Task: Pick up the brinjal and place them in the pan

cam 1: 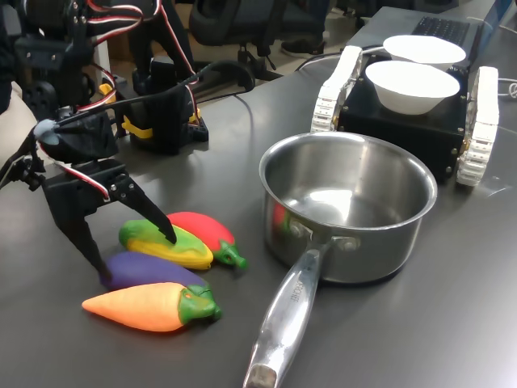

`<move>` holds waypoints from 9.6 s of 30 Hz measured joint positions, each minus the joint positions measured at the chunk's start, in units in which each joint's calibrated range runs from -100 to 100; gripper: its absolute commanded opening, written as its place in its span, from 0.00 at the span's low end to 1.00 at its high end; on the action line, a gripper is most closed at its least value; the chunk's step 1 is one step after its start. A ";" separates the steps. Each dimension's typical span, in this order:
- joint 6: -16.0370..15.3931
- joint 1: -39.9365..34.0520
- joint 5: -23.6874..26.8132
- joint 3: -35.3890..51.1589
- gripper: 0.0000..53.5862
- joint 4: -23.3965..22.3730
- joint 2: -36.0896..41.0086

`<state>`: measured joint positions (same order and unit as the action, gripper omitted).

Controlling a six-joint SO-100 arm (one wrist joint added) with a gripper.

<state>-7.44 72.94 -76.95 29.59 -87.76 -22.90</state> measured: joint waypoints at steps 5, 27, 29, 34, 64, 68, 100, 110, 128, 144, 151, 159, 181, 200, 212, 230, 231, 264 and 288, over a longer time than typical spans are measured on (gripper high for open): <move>-0.28 0.22 -0.24 2.08 0.63 0.76 -2.78; 0.92 -0.22 0.05 3.35 0.56 2.21 -6.31; 0.92 -0.22 0.39 3.35 0.53 2.21 -6.57; 1.38 -1.10 1.47 3.44 0.44 2.12 -7.74; 0.55 -3.41 10.79 3.71 0.00 1.61 -7.24; -1.38 -2.75 16.36 4.43 0.00 2.89 -5.98; -4.04 -12.87 58.22 4.43 0.00 10.71 23.99; -2.85 -21.89 66.96 3.08 0.00 10.71 33.50; 10.28 -51.60 73.46 -13.48 0.00 11.05 50.76; 18.18 -64.58 73.99 -40.63 0.00 20.82 61.95; 19.47 -68.65 74.33 -52.13 0.00 24.31 66.41; 20.94 -71.51 74.58 -61.81 0.00 26.35 71.46; 22.68 -72.72 74.14 -76.29 0.00 35.95 74.92; 22.68 -70.30 73.31 -81.45 0.13 37.65 74.92; 22.68 -70.41 72.09 -82.99 0.50 37.65 74.92; 22.68 -71.40 71.84 -82.99 0.64 37.14 79.80; 22.68 -71.62 71.94 -82.99 0.64 37.14 80.22; 22.68 -71.84 73.94 -92.22 0.00 34.08 104.46; 19.01 -72.28 75.26 -92.13 0.00 17.08 117.51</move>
<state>11.57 0.66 -1.68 -62.53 -70.68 94.61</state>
